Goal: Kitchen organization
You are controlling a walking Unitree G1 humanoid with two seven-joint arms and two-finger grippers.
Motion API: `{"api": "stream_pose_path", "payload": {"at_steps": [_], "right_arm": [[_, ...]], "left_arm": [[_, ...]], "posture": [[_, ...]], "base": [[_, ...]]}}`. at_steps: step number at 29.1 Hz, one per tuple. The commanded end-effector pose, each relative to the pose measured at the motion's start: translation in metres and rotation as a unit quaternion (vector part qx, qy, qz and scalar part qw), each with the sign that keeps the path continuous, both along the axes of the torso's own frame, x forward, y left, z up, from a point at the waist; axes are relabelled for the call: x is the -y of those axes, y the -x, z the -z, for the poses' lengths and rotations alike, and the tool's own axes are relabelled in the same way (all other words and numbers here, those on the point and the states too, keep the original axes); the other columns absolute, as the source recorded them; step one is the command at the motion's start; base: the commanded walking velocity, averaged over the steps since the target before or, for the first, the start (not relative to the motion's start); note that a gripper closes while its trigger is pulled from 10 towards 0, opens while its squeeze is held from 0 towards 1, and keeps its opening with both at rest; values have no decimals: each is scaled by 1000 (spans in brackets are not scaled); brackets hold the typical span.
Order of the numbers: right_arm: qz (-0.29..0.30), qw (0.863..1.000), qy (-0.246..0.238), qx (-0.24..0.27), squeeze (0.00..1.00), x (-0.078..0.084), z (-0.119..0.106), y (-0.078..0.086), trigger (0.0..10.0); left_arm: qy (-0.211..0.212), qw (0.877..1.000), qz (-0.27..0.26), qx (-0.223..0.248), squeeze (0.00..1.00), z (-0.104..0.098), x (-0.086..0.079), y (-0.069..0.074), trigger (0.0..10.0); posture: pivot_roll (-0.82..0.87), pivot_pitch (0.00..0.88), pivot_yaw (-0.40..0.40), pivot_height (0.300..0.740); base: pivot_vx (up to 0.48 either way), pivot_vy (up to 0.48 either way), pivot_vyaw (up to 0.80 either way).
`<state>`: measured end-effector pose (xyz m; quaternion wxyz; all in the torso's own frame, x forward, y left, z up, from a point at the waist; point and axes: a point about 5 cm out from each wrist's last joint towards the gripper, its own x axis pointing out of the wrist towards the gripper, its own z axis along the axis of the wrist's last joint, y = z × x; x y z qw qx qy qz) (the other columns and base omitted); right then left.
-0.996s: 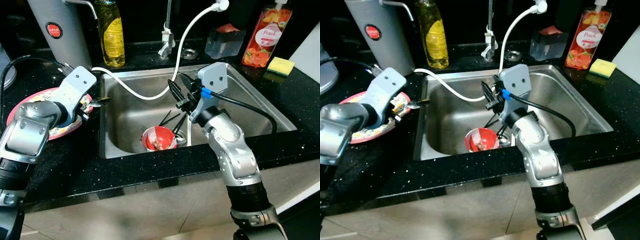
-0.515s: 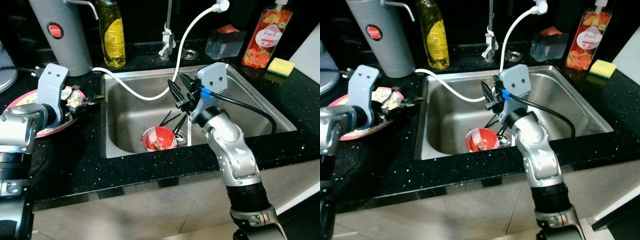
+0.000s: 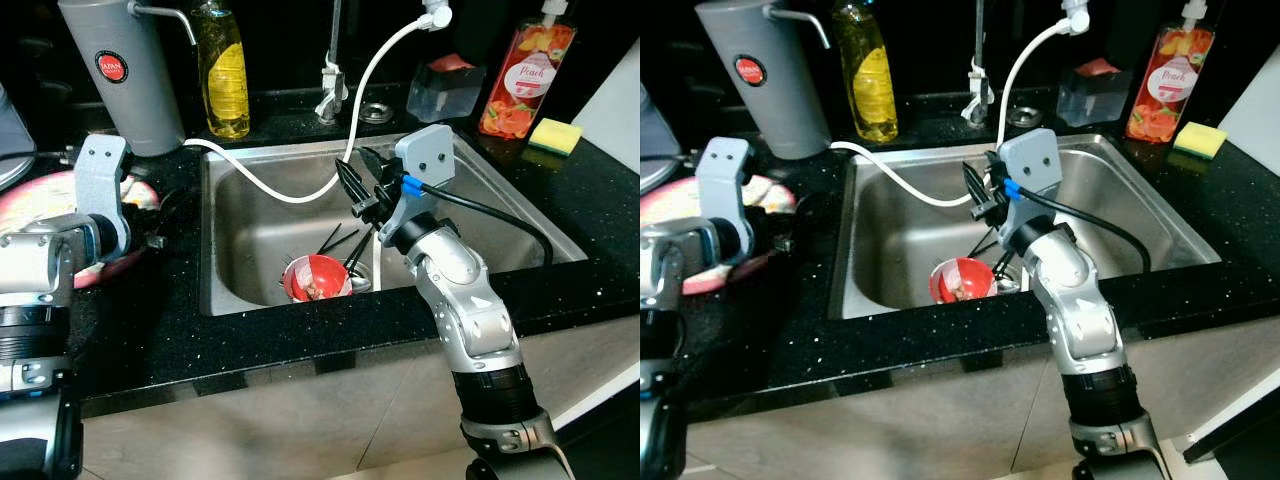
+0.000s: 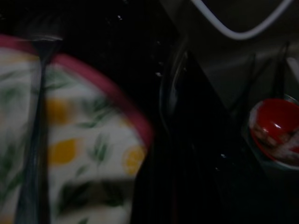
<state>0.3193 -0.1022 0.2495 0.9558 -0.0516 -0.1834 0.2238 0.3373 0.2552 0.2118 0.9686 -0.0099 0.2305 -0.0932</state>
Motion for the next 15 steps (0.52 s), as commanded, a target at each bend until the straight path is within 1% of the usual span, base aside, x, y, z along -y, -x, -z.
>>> {"api": "stream_pose_path", "payload": {"at_steps": [1,4,5,6,7,8,9,10,13,14,15], "right_arm": [[-1,1000,2,0,0,-1,0,-1,10000],[0,1000,1,1,0,-1,0,0,10000],[0,1000,2,1,0,-1,0,0,10000],[0,1000,2,1,0,-1,0,0,10000],[0,1000,2,1,0,-1,0,0,10000],[0,1000,2,1,0,-1,0,0,10000],[-1,1000,2,1,0,-1,0,0,10000],[-1,1000,2,1,0,-1,0,0,10000],[-1,1000,2,1,0,-1,0,-1,10000],[-1,1000,2,1,0,-1,0,-1,10000],[-1,1000,2,1,0,-1,0,-1,10000]], "left_arm": [[14,999,-5,-40,0,17,1,2,0],[26,999,-16,-22,0,9,1,-1,0],[31,999,-16,-9,0,4,2,-2,0],[45,999,-13,15,0,-6,4,-4,0],[45,999,-13,15,0,-6,4,-4,0],[54,998,-10,31,0,-12,6,-6,0],[56,996,-5,63,0,-23,8,-7,4118],[67,994,3,90,0,-32,11,-7,10000],[72,986,21,148,0,-54,18,-6,10000],[72,986,21,148,0,-54,18,-6,10000],[70,984,31,162,0,-60,21,-5,10000]], "posture": [[81,23,-7,740],[81,23,-7,740],[81,23,-7,740],[81,23,-7,740],[81,23,-7,740],[81,23,-7,740],[81,22,-7,740],[81,22,-7,740],[81,22,-7,740],[81,22,-7,740],[81,21,-8,740]], "base": [[0,0,0],[0,0,0],[0,0,0],[0,0,0],[0,0,0],[0,0,0],[0,0,0],[0,0,0],[0,0,0],[0,0,0],[0,0,0]]}}
